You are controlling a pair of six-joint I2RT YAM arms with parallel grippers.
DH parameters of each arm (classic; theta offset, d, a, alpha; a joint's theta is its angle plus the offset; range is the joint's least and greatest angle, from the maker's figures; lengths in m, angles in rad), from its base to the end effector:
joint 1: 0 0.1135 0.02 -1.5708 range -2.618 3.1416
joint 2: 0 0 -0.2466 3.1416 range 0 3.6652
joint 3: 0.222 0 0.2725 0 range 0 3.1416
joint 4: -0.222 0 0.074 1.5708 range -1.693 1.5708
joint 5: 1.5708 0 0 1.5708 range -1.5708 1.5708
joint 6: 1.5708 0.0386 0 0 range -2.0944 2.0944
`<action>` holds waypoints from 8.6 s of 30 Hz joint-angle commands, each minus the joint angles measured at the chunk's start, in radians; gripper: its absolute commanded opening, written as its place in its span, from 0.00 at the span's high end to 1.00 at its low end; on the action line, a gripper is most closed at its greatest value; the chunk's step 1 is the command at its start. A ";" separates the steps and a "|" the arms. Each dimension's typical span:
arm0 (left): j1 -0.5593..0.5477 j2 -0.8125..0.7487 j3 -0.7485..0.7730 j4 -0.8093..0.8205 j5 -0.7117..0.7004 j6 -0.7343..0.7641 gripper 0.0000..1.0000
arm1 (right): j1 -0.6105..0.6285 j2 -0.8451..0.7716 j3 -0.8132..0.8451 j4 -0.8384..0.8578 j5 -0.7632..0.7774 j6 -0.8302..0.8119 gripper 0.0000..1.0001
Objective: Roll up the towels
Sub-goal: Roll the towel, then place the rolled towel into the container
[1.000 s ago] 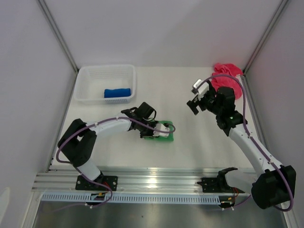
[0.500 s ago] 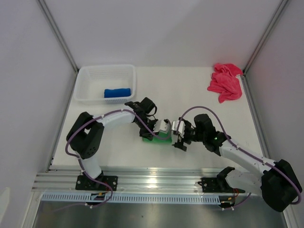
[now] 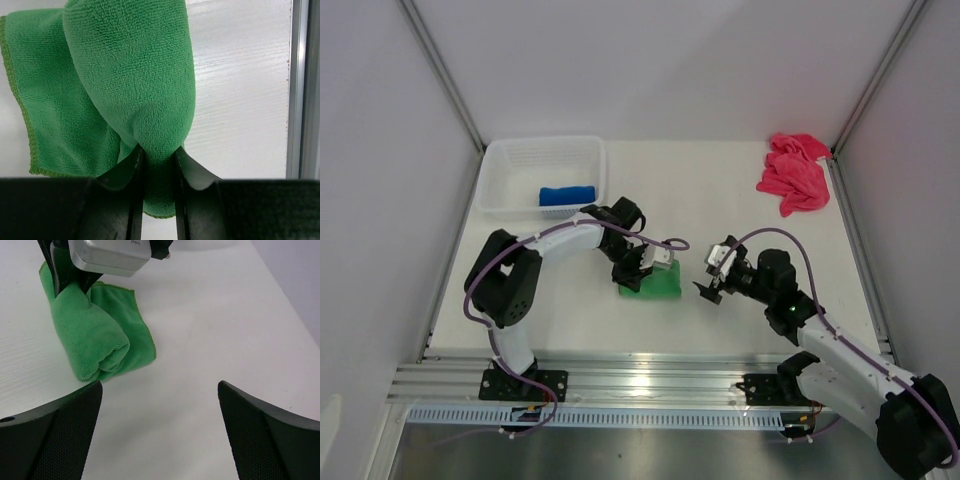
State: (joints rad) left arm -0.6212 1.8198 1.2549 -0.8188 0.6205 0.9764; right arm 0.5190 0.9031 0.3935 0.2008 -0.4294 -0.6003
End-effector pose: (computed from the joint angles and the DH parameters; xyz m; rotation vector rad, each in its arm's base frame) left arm 0.2773 -0.2260 0.1573 2.0187 1.8504 -0.8184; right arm 0.1940 0.1293 0.1967 -1.2264 1.4050 0.3466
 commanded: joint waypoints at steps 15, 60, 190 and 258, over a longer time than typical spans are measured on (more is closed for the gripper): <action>0.009 0.029 0.049 -0.034 0.048 0.015 0.83 | 0.170 0.279 0.096 0.080 -0.089 -0.214 0.01; 0.104 -0.002 0.058 -0.051 0.157 -0.154 0.55 | 0.219 0.531 0.349 -0.302 -0.037 -0.087 0.92; -0.308 -0.007 -0.181 0.320 -0.377 0.082 0.20 | -0.151 0.745 0.634 -0.632 -0.109 0.536 0.56; -0.166 -0.119 -0.149 0.202 -0.251 0.239 0.99 | -0.244 0.704 0.694 -0.689 -0.009 0.505 0.30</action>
State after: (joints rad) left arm -0.7830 1.7500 1.1034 -0.5426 0.2962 1.1805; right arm 0.2794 1.5990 1.0554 -0.4965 -0.4332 -0.0830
